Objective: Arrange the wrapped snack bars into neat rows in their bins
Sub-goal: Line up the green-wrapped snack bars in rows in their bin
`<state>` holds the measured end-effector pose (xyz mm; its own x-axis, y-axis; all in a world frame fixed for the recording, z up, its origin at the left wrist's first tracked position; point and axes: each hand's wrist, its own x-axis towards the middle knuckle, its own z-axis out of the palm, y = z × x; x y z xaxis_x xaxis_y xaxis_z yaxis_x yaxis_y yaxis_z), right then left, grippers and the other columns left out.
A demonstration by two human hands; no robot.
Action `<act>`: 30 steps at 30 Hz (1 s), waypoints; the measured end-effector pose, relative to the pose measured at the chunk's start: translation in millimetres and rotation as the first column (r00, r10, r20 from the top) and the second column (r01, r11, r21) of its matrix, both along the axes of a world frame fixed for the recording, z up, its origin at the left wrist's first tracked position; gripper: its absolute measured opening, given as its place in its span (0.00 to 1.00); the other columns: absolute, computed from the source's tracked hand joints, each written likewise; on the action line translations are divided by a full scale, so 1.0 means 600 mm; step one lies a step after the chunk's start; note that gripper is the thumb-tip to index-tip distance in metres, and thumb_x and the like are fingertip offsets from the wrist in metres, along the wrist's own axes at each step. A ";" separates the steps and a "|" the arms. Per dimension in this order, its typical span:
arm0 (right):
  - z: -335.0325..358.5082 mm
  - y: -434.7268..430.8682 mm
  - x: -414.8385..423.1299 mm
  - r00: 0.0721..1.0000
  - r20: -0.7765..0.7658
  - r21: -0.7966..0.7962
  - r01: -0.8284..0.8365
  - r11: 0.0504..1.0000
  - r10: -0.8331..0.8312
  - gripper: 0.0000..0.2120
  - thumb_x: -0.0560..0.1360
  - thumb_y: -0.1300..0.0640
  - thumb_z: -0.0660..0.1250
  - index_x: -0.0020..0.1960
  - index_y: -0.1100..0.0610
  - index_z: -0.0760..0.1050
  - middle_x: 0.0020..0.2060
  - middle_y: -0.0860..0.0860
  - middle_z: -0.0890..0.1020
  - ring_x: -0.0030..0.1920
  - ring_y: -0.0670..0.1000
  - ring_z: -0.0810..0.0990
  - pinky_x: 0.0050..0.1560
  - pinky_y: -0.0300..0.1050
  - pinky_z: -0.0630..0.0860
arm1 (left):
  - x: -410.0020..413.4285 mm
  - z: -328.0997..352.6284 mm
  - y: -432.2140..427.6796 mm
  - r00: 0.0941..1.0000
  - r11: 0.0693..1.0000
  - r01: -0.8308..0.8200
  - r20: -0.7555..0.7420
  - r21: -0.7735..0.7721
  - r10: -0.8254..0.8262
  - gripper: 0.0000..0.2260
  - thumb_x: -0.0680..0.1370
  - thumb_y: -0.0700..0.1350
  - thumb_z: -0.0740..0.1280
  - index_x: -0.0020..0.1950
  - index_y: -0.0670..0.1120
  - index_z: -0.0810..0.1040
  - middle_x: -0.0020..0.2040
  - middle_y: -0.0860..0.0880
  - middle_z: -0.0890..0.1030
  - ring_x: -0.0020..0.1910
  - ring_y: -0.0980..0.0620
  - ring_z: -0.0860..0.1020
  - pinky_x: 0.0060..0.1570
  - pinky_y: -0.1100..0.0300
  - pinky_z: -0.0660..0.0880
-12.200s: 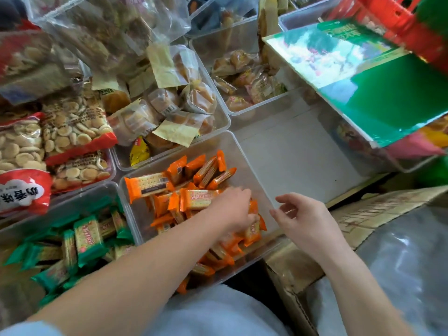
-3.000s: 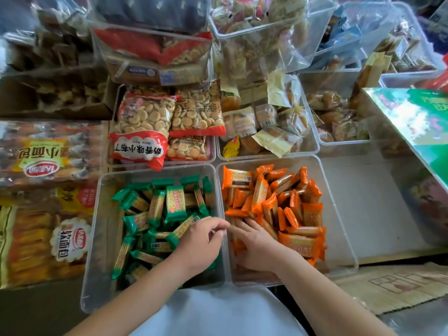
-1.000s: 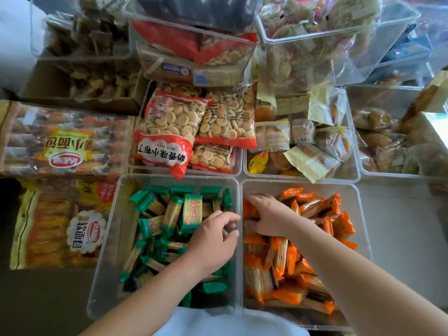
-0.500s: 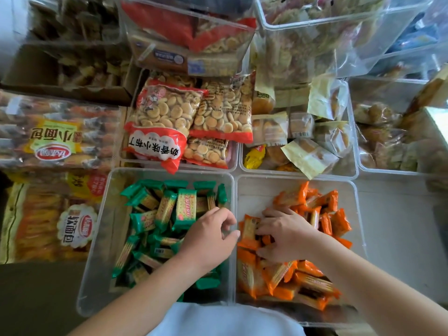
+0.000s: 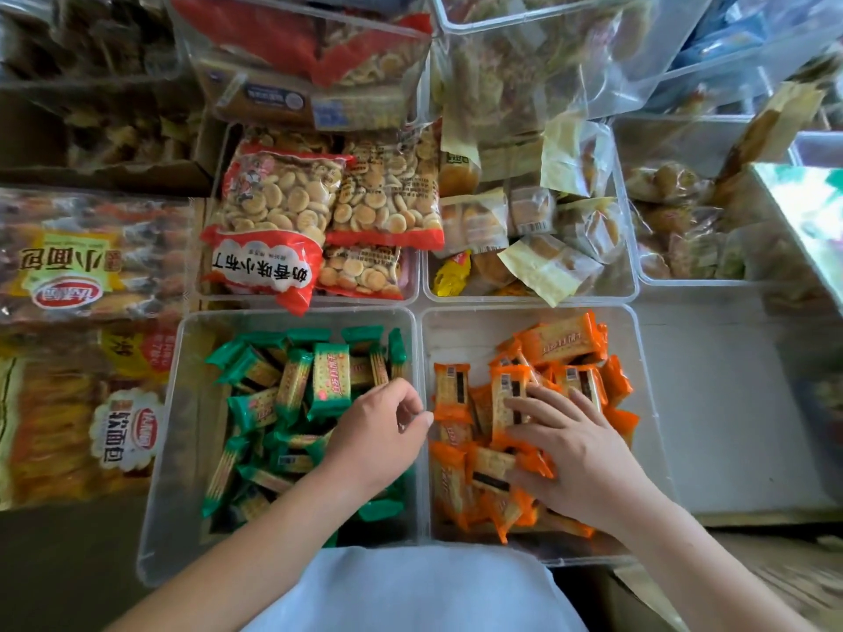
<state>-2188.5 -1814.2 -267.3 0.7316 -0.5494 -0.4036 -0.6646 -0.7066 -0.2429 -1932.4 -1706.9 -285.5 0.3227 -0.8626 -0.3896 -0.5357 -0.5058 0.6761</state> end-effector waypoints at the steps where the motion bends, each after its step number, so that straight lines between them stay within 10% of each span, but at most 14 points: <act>1: 0.001 0.005 -0.004 0.999 -0.004 -0.025 0.035 0.999 -0.035 0.25 0.75 0.30 0.60 0.67 0.37 0.78 0.75 0.40 0.71 0.80 0.51 0.63 0.79 0.66 0.59 | 0.000 0.001 0.002 1.000 1.000 0.005 0.006 -0.002 -0.005 0.10 0.79 0.52 0.71 0.41 0.55 0.73 0.40 0.55 0.78 0.39 0.56 0.76 0.40 0.55 0.76; 14: 0.038 0.054 -0.018 0.900 0.006 -0.201 0.427 0.882 -0.435 0.25 0.77 0.36 0.65 0.72 0.44 0.76 0.72 0.48 0.76 0.76 0.57 0.69 0.77 0.64 0.63 | -0.016 0.010 0.052 0.997 0.996 0.034 -0.069 -0.078 -0.040 0.02 0.80 0.49 0.69 0.50 0.56 0.78 0.43 0.56 0.80 0.40 0.58 0.77 0.42 0.59 0.75; 30: 0.045 0.165 0.030 0.778 0.090 0.323 0.568 0.757 -0.622 0.26 0.78 0.41 0.71 0.74 0.44 0.72 0.71 0.41 0.72 0.71 0.49 0.74 0.66 0.47 0.77 | -0.068 0.020 0.146 0.995 0.996 0.091 -0.035 0.018 -0.090 0.14 0.80 0.50 0.69 0.66 0.54 0.76 0.52 0.57 0.75 0.49 0.56 0.76 0.55 0.57 0.76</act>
<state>-2170.5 -1715.3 -240.1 0.3656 -0.7901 -0.4920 -0.8531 -0.0730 -0.5166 -1973.1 -1619.2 -273.6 0.2301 -0.8798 -0.4160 -0.5569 -0.4696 0.6850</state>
